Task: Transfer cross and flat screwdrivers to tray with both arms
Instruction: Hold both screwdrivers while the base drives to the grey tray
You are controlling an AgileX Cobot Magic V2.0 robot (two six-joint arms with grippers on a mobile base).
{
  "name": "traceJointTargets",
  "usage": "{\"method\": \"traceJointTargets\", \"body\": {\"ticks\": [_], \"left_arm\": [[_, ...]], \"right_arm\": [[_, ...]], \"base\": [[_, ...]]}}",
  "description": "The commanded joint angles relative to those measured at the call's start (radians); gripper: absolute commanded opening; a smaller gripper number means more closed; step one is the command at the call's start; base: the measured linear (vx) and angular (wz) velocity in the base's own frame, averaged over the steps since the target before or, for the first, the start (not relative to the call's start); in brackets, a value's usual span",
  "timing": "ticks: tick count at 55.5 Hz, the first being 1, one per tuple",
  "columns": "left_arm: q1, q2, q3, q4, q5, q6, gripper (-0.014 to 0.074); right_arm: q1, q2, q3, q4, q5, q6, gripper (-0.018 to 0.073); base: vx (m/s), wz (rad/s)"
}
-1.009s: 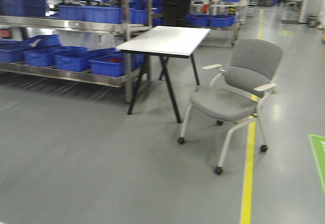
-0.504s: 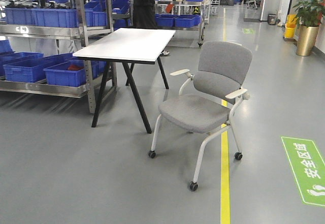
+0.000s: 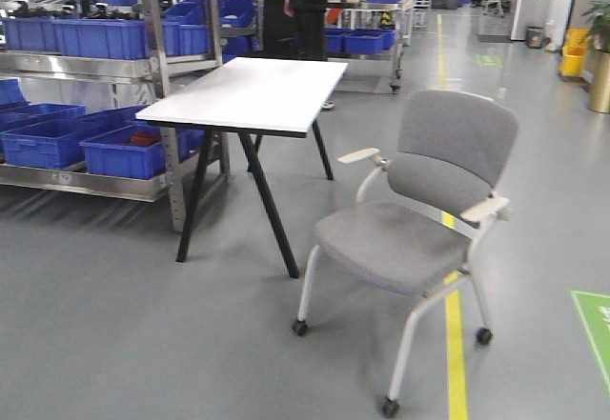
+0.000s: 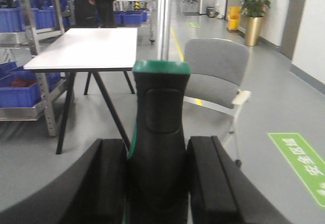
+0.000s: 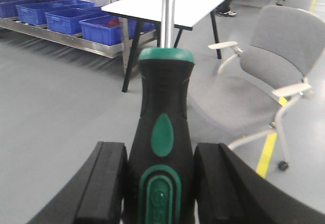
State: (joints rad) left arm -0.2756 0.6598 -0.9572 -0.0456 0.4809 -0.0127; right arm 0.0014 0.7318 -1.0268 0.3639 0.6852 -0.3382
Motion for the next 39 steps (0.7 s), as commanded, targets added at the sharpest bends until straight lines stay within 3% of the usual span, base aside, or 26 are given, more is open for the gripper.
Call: {"method": "traceJointTargets", "body": {"ticks": [1, 15, 39], "left_arm": [[-0.005, 0.002, -0.026, -0.005, -0.095, -0.011, 0.0003], [-0.005, 0.002, -0.026, -0.005, -0.095, -0.011, 0.0003], [-0.005, 0.002, -0.026, -0.005, -0.095, -0.011, 0.0003]], "right_arm": [[-0.004, 0.000, -0.028, 0.016, -0.084, -0.006, -0.0008], [-0.004, 0.000, -0.028, 0.016, -0.086, -0.006, -0.0008], [-0.004, 0.000, -0.028, 0.016, -0.086, -0.006, -0.0008]], "base": [[0.51, 0.26], [0.51, 0.41], [0.52, 0.65]]}}
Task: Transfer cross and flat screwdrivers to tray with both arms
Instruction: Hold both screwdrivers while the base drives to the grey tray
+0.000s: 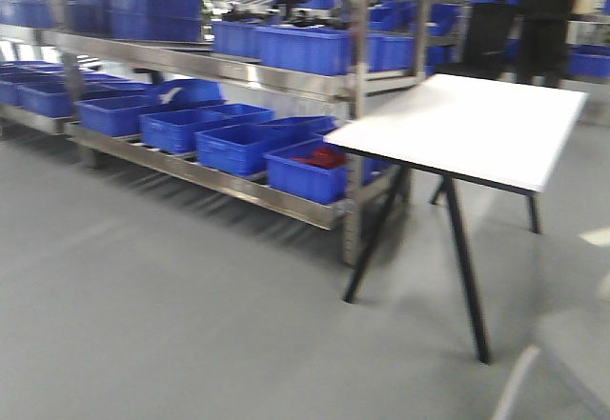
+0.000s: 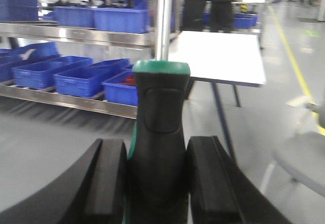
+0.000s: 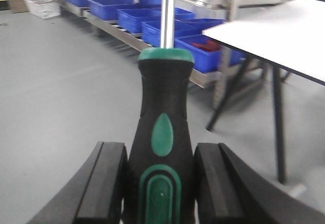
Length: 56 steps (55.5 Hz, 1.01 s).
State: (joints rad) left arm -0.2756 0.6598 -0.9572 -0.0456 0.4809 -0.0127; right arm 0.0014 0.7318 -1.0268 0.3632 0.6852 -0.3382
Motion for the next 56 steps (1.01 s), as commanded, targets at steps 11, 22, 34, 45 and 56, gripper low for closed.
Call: {"method": "traceJointTargets", "body": {"ticks": [11, 22, 34, 45, 56], "left_arm": [[-0.005, 0.002, -0.026, -0.005, -0.095, -0.011, 0.0003], [-0.005, 0.002, -0.026, -0.005, -0.095, -0.011, 0.0003], [-0.005, 0.002, -0.026, -0.005, -0.095, -0.011, 0.0003], [-0.005, 0.002, -0.026, -0.005, -0.095, -0.011, 0.0003], [-0.005, 0.002, -0.026, -0.005, -0.095, -0.011, 0.0003]], "right_arm": [[-0.004, 0.000, -0.028, 0.017, -0.086, -0.006, -0.0008], [-0.004, 0.000, -0.028, 0.017, -0.086, -0.006, -0.0008], [-0.004, 0.000, -0.028, 0.017, -0.086, -0.006, -0.0008], [-0.004, 0.000, -0.028, 0.017, -0.086, -0.006, -0.0008], [-0.004, 0.000, -0.028, 0.017, -0.088, -0.006, -0.0008]], "base": [[0.51, 0.63], [0.50, 0.51], [0.52, 0.40], [0.55, 0.40], [0.58, 0.45]]}}
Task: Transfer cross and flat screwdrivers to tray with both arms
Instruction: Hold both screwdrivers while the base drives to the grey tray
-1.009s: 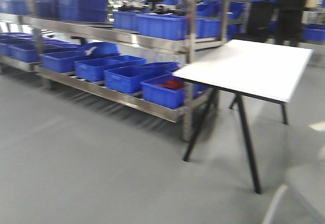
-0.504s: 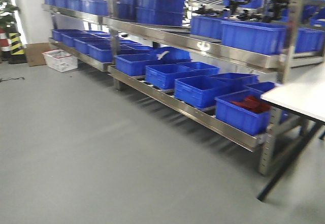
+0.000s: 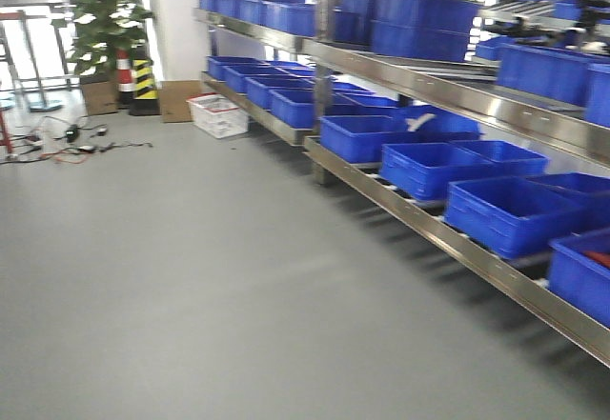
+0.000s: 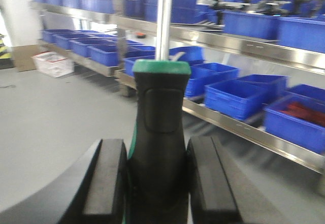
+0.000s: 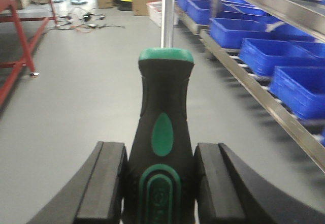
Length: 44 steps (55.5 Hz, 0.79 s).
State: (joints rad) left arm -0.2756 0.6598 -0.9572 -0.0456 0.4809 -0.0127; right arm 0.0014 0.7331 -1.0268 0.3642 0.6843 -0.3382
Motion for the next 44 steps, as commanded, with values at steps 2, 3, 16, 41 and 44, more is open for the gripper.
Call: {"method": "traceJointTargets", "body": {"ticks": [2, 3, 16, 41, 44], "left_arm": [[-0.005, 0.002, -0.026, -0.005, -0.095, -0.011, 0.0003], [-0.005, 0.002, -0.026, -0.005, -0.095, -0.011, 0.0003], [-0.005, 0.002, -0.026, -0.005, -0.095, -0.011, 0.0003], [-0.005, 0.002, -0.026, -0.005, -0.095, -0.011, 0.0003], [-0.005, 0.002, -0.026, -0.005, -0.095, -0.011, 0.0003]], "right_arm": [[-0.004, -0.002, -0.028, 0.016, -0.087, -0.006, -0.0008], [-0.004, -0.002, -0.028, 0.016, -0.087, -0.006, -0.0008], [-0.004, -0.002, -0.028, 0.016, -0.088, -0.006, -0.0008], [-0.004, -0.002, -0.028, 0.016, -0.088, -0.006, -0.0008], [-0.004, -0.002, -0.028, 0.016, -0.088, -0.006, -0.0008]], "base": [[0.60, 0.46], [0.60, 0.47], [0.62, 0.49], [0.64, 0.27], [0.66, 0.02]]}}
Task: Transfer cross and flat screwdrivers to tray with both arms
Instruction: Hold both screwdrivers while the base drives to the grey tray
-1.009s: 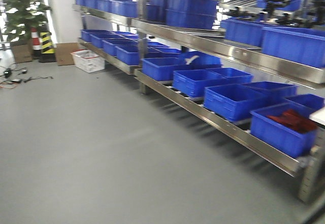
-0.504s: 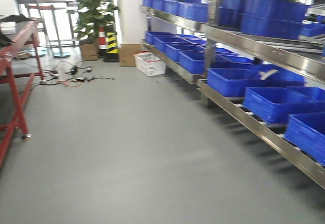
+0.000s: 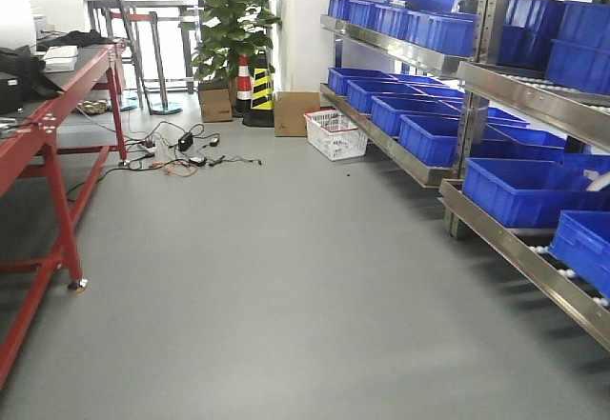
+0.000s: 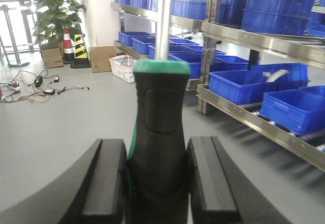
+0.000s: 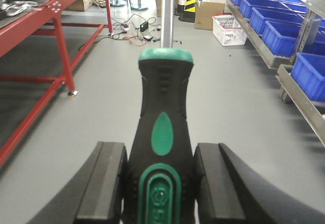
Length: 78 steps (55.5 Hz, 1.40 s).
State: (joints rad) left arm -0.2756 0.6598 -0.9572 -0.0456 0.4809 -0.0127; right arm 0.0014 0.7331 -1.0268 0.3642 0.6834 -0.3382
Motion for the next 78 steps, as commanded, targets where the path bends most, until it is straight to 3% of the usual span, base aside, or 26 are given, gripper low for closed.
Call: {"method": "traceJointTargets", "body": {"ticks": [1, 34, 78], "left_arm": [[-0.005, 0.002, -0.026, -0.005, -0.095, -0.011, 0.0003], [-0.005, 0.002, -0.026, -0.005, -0.095, -0.011, 0.0003], [-0.005, 0.002, -0.026, -0.005, -0.095, -0.011, 0.0003]], "right_arm": [[-0.004, -0.002, -0.028, 0.016, -0.087, -0.006, -0.0008], [-0.004, -0.002, -0.028, 0.016, -0.086, -0.006, -0.0008], [-0.004, -0.002, -0.028, 0.016, -0.083, -0.006, -0.0008]], "base": [[0.66, -0.01], [0.63, -0.14], [0.52, -0.64]]}}
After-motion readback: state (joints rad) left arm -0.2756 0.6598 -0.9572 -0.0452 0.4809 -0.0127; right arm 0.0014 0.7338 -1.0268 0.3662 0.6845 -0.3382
